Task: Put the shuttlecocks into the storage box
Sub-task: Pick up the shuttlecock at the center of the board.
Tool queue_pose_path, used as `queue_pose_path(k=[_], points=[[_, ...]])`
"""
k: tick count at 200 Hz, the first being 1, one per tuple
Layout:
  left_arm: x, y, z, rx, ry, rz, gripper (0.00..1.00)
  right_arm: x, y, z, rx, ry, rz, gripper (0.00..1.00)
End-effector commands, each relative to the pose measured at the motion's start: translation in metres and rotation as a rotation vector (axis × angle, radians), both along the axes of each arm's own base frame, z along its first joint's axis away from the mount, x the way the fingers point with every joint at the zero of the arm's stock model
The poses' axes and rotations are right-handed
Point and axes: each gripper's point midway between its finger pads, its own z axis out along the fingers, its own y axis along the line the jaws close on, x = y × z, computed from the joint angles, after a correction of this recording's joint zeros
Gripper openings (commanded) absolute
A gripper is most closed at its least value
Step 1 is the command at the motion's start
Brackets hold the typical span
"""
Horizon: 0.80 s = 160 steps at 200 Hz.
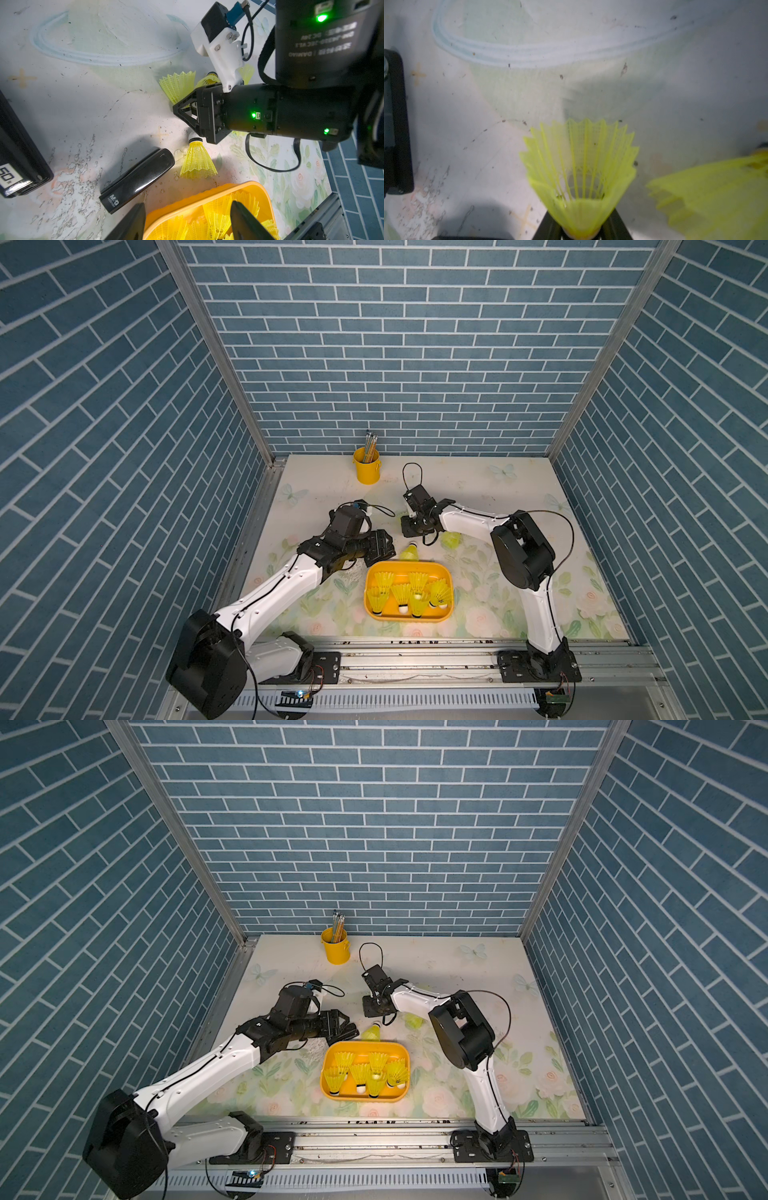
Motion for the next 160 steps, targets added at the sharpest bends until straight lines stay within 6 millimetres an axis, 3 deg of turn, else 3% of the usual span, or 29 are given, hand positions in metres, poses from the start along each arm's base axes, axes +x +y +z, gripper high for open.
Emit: queue_pose_path(k=[1, 37, 74, 121, 160], points=[[-0.007, 0.004, 0.001, 0.0, 0.008, -0.01, 0.71, -0.009, -0.002, 0.042, 0.016, -0.078, 0.029, 0.23], [-0.018, 0.008, 0.003, -0.008, 0.026, -0.011, 0.71, -0.047, -0.006, 0.07, 0.058, -0.083, 0.054, 0.23], [-0.034, 0.011, 0.008, -0.031, 0.047, -0.021, 0.7, -0.098, -0.007, 0.091, 0.116, -0.065, 0.085, 0.23], [-0.063, 0.014, 0.008, -0.049, 0.091, -0.046, 0.69, -0.169, 0.003, 0.108, 0.21, -0.001, 0.132, 0.23], [-0.086, 0.016, 0.007, -0.063, 0.11, -0.069, 0.68, -0.225, 0.011, 0.111, 0.24, 0.062, 0.164, 0.22]])
